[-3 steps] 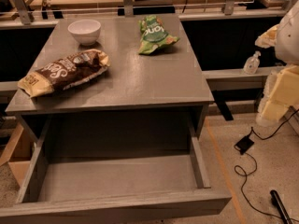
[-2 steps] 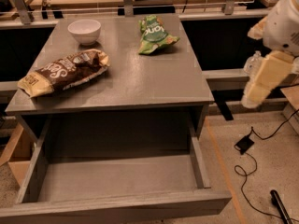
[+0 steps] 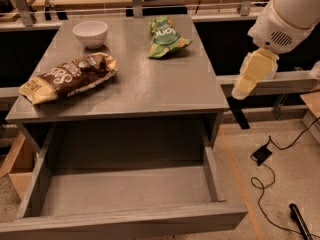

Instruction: Place green rice chip bag into top drawer

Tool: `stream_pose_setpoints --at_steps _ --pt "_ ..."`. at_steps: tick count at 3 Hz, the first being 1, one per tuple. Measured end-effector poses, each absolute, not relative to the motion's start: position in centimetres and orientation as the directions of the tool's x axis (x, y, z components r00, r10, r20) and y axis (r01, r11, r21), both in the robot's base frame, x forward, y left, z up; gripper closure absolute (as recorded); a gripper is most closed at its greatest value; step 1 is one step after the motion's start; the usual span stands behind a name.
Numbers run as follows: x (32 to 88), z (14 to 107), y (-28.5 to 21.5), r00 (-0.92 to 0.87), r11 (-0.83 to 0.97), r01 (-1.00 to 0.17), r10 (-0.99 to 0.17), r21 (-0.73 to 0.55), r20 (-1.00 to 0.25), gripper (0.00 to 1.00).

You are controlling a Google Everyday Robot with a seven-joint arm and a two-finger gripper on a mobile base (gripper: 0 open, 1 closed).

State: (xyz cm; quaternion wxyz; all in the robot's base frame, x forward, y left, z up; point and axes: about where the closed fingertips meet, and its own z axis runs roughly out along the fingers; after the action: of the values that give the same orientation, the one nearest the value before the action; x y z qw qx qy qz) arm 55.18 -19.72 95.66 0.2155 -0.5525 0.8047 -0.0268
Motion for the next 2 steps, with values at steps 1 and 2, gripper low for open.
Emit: stream_pose_setpoints --at_steps 1,2 --pt "56.2 95.9 -19.6 -0.297 0.411 -0.862 -0.884 -0.297 -0.362 0.0" --pt "60.3 97.4 -19.2 -0.305 0.481 -0.817 -0.828 -0.317 -0.47 0.0"
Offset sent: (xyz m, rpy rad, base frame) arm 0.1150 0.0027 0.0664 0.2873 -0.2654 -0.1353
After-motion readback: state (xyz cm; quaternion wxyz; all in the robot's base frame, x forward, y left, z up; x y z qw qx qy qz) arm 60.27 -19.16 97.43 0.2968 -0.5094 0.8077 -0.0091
